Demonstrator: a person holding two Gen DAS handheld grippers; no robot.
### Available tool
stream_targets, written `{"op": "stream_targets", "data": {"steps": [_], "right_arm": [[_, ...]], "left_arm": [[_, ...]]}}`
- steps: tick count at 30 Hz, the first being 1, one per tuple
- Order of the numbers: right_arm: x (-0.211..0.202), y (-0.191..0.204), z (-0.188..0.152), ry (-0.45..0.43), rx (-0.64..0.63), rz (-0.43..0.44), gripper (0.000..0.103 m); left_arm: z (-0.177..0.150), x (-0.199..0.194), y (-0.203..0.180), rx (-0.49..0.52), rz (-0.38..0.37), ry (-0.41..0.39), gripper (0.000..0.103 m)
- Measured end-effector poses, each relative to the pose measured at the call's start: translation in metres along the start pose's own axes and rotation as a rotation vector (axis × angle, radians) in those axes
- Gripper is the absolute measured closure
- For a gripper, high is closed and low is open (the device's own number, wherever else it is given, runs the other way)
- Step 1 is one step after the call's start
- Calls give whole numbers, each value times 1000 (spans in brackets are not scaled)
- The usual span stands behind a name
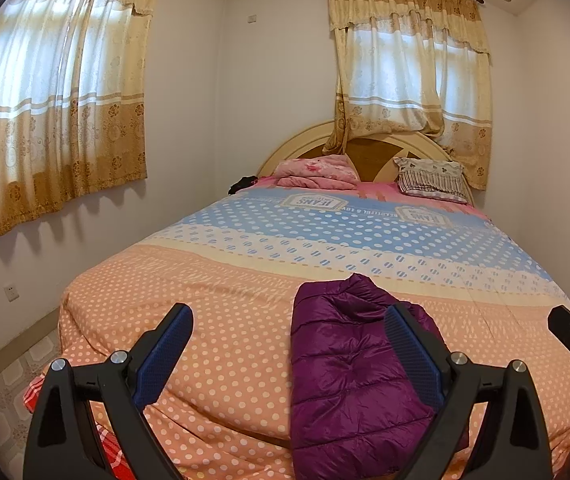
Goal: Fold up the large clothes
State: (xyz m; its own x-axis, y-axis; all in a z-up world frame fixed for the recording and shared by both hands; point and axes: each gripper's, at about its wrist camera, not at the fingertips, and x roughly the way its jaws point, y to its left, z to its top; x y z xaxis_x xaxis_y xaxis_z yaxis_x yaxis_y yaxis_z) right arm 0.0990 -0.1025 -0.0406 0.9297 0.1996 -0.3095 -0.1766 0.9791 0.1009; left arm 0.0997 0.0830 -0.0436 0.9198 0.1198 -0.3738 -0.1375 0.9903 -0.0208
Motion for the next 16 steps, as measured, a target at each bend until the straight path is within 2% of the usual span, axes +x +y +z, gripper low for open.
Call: {"op": "stream_targets", "data": {"steps": [16], "right_arm": [[-1, 0, 0, 3, -4, 5, 13]], "left_arm": [[-2, 4, 0, 35, 20, -5, 6]]}}
